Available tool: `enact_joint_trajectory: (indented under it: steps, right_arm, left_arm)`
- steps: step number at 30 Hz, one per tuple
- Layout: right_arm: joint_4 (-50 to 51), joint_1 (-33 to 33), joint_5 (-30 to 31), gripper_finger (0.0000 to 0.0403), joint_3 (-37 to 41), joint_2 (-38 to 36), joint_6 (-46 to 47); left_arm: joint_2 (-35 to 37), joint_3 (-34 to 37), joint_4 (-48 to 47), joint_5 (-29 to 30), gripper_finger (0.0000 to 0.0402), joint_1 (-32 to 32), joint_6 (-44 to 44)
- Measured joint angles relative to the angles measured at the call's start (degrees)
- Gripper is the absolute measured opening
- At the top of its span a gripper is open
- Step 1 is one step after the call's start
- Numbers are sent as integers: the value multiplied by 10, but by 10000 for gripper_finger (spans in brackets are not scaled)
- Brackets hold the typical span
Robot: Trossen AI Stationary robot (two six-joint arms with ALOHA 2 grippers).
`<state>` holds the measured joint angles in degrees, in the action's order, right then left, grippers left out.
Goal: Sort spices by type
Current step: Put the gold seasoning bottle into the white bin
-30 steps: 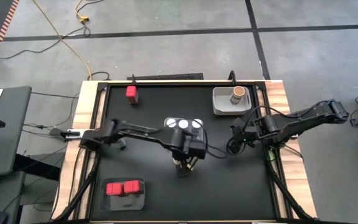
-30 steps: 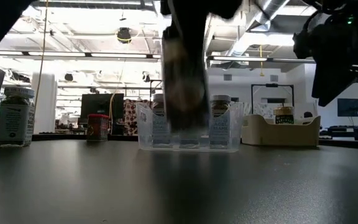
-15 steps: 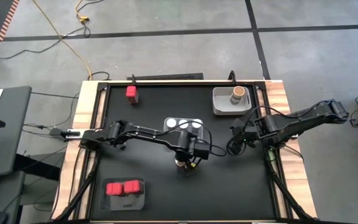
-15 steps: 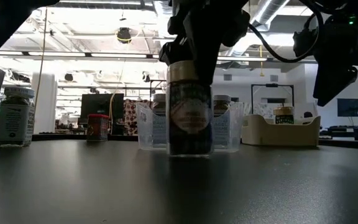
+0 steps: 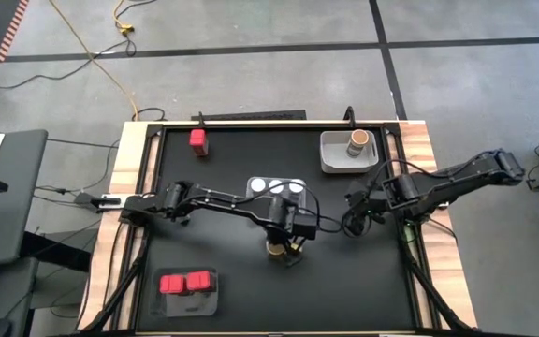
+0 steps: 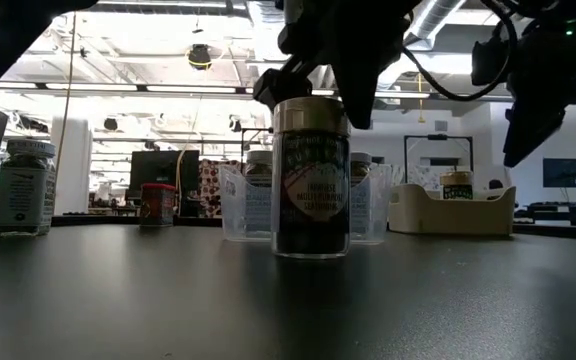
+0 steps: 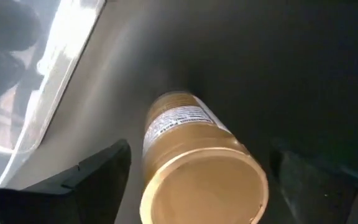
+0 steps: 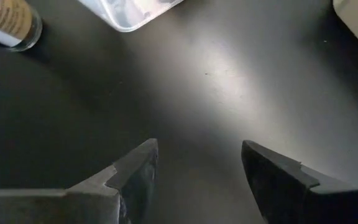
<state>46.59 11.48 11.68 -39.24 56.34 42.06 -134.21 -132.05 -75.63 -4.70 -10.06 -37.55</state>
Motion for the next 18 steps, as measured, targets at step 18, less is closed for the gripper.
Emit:
enact_joint_trajectory:
  steps: [18]
  right_arm:
    - [-100, 52, -1, 260, 0, 0, 12]
  left_arm:
    - [97, -24, -51, 71, 362, -1, 60]
